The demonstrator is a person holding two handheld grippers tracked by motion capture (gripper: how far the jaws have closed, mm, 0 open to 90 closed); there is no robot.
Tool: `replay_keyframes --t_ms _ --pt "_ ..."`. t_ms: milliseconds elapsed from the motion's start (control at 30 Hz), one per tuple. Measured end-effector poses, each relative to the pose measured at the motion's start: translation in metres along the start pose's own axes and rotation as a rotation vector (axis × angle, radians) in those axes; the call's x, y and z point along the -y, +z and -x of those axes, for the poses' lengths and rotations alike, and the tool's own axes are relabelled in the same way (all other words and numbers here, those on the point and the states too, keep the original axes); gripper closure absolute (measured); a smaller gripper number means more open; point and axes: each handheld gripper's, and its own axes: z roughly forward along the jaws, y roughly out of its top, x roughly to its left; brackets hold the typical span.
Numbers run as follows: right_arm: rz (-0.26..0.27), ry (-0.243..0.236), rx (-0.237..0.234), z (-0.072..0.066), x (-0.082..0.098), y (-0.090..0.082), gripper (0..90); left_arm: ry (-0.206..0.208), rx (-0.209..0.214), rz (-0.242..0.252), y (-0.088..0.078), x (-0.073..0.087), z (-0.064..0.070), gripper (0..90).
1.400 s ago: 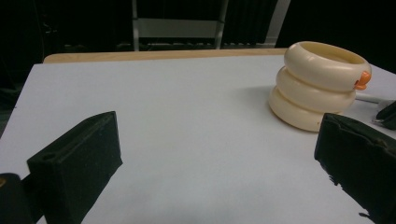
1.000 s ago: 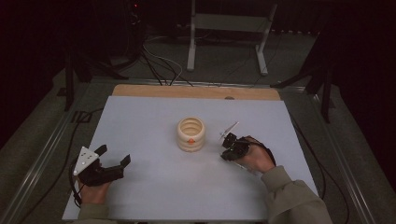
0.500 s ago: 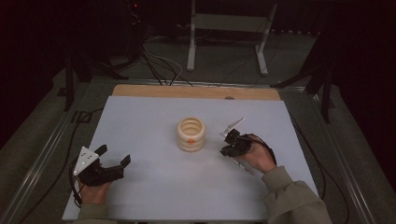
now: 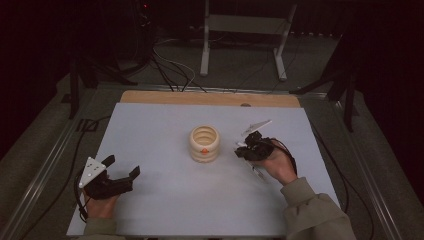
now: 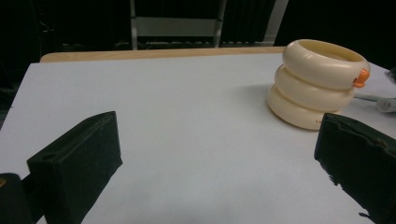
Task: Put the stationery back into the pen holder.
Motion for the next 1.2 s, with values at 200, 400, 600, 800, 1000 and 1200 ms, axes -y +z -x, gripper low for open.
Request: replay_keyframes --t_ms 200,400,600,800,1000,1200 --pt "0.051 -0.001 0.016 -0.003 -0.009 -0.011 80.8 -0.001 0.0 0.0 0.0 0.0 0.0 1.0" --pt "0.106 0.012 0.023 -0.003 -0.019 -0.022 80.8 -0.005 0.0 0.001 0.0 0.0 0.0 1.0" --pt "0.151 0.012 0.035 -0.004 -0.029 -0.032 80.8 -0.003 0.0 0.0 0.0 0.0 0.0 1.0" --pt "0.201 0.025 0.043 -0.005 -0.038 -0.04 80.8 -0.003 -0.001 0.0 0.0 0.0 0.0 1.0" --pt "0.239 0.031 0.051 -0.005 -0.049 -0.047 80.8 -0.001 0.002 -0.001 0.0 0.0 0.0 1.0" --pt "0.275 0.031 0.062 -0.006 -0.061 -0.052 80.8 -0.004 0.0 0.001 0.0 0.0 -0.001 1.0"
